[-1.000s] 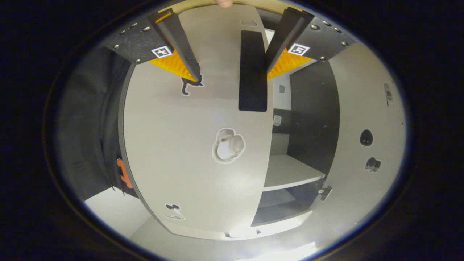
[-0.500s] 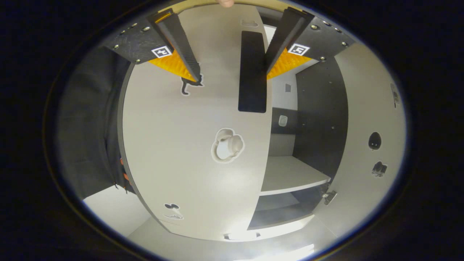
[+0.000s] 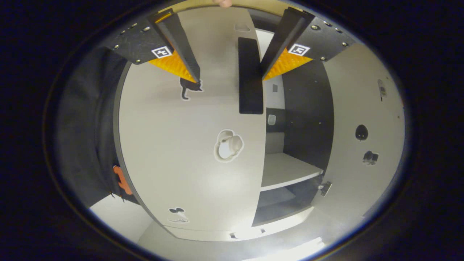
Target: Grasp the bottle in the cabinet with the left hand and place it on the coaster, then close the right door with the right hand and the left door with the left hand.
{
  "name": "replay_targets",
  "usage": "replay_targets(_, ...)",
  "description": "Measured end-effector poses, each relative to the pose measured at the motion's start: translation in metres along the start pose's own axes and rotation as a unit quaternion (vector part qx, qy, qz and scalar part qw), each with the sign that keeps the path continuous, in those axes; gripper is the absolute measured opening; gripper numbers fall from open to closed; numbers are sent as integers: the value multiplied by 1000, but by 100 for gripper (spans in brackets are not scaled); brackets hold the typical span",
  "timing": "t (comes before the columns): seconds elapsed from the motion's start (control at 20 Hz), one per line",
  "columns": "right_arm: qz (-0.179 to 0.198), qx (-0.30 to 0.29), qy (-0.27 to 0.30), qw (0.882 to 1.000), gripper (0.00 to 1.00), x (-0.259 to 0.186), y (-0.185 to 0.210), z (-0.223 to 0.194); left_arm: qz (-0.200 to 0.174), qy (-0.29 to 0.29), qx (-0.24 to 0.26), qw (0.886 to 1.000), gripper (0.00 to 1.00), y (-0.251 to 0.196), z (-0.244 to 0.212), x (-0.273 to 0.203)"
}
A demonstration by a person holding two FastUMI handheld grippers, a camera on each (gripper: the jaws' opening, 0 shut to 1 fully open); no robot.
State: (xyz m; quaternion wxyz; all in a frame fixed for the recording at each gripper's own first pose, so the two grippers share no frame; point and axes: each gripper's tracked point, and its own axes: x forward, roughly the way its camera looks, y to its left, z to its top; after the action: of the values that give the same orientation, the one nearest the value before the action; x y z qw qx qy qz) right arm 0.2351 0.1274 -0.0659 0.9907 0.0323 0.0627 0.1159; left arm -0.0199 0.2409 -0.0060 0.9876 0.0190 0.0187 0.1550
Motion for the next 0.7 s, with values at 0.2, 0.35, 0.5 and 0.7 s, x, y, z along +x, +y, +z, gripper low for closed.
replay_targets(0.2,-4,-25,-24,999,97,-22,-5,11,-20,4,10,1000,99,-6,-1,7)
replay_targets(0.35,7,-26,-26,999,100,-31,-2,13,-51,9,-5,999,87,-18,-3,8)
replay_targets(0.5,13,-21,-24,999,97,-40,-2,12,-78,6,-15,997,85,-39,-3,7)
replay_targets(0.7,14,-18,-18,1000,100,-51,-9,12,-132,6,-15,991,87,-84,-5,8)
